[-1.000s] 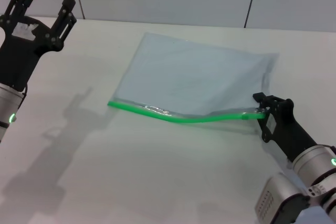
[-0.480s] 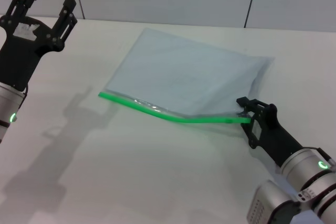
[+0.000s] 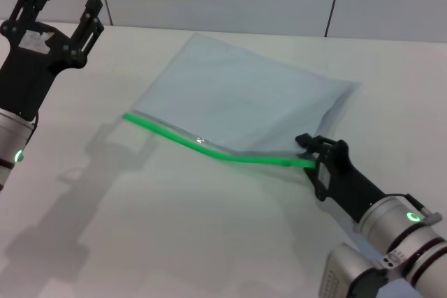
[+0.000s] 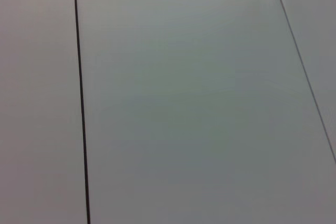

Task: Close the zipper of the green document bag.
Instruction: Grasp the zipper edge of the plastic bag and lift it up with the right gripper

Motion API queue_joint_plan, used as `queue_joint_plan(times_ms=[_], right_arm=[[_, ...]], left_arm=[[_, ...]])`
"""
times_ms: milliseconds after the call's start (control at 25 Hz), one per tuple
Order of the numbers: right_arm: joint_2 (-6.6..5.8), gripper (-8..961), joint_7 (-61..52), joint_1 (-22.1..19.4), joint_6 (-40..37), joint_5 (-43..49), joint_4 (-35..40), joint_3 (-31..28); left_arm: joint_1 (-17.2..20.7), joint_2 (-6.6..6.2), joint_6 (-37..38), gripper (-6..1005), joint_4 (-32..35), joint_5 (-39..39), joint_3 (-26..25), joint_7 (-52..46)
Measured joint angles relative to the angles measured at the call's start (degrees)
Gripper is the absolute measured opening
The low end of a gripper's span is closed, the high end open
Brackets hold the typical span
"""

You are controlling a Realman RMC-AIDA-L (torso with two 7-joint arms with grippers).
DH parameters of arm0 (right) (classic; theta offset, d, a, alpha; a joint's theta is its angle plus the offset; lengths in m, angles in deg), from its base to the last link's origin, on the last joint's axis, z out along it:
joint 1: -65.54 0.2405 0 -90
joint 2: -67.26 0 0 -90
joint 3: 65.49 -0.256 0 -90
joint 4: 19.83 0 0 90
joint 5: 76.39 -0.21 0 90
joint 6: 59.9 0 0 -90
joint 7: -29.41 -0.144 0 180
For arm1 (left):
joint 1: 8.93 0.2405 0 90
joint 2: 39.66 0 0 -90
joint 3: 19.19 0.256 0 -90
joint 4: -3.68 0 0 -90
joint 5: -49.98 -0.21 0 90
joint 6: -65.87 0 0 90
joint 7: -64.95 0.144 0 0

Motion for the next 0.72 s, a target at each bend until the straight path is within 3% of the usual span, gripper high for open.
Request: queue_joint_plan(times_ms=[480, 720], right_arm=[[0.00, 46, -0.3, 1.1, 3.0, -0.7, 2.6, -0.4], [-0.18, 45, -2.4, 1.9, 2.5, -0.7, 2.9, -0.1]], left_arm=[[0.1, 0.00, -0.4, 726, 0.0, 0.0, 0.0, 0.0], [-0.5, 0.00, -3.0, 725, 0.3, -1.4, 1.3, 1.0]])
